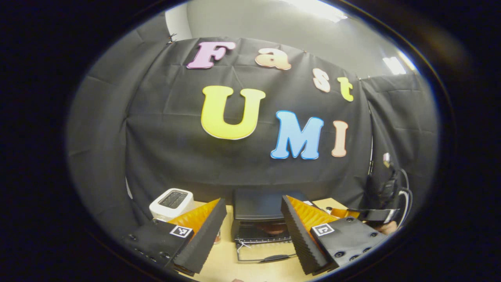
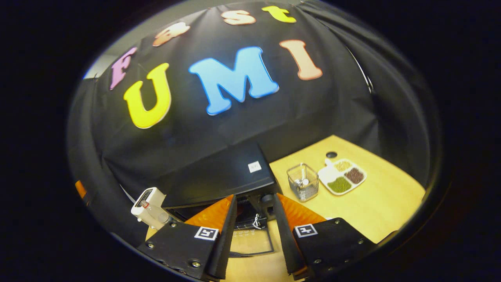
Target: Open the electric oven with the left hand, put the food in, and close the electric oven.
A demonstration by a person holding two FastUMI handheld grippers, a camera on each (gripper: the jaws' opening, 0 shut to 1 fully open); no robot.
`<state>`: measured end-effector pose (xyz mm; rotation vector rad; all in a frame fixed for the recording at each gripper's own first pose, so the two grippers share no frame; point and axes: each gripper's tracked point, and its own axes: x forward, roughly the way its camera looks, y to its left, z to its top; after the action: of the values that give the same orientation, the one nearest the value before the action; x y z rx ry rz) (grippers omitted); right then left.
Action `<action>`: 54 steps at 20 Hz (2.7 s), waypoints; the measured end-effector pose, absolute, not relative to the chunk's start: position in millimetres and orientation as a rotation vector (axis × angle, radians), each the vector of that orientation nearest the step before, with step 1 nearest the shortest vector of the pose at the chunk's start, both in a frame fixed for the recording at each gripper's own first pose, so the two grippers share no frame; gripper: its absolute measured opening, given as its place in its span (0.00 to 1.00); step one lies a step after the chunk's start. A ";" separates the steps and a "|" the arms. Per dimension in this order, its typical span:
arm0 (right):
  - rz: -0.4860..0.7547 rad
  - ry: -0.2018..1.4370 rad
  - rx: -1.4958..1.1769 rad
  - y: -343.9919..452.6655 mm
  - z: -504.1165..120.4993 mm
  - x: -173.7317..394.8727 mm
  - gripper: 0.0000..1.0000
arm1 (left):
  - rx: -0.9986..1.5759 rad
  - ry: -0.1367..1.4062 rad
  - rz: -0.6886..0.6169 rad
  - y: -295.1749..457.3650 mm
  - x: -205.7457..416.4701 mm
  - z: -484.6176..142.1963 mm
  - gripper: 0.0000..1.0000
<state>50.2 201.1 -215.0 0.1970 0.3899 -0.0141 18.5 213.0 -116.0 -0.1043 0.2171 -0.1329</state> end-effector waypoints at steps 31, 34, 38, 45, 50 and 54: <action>0.076 0.043 -0.015 112.1 -58.5 17.4 0.98 | -0.052 0.555 -0.094 73.6 7.1 -241.6 0.95; 0.060 0.068 -0.022 105.4 -68.0 16.4 0.98 | -0.058 0.662 -0.094 70.5 -3.1 -283.0 0.98; 0.035 0.082 -0.004 92.7 -70.7 16.0 0.98 | -0.034 0.796 -0.102 70.5 -17.8 -328.1 0.98; -0.019 0.105 0.009 64.9 -78.6 20.6 0.98 | -0.049 1.029 -0.079 77.1 -27.5 -402.6 0.95; -0.051 0.129 0.005 51.2 -87.3 24.1 0.98 | -0.013 1.175 -0.075 89.0 -31.3 -451.1 0.96; -0.074 0.140 -0.006 45.4 -90.7 27.9 0.98 | -0.018 1.258 -0.067 91.8 -28.7 -480.5 0.99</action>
<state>27.9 45.4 -90.7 -0.0059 0.1397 -0.0739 -28.7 91.8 -480.5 -0.0180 1.2583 -0.0670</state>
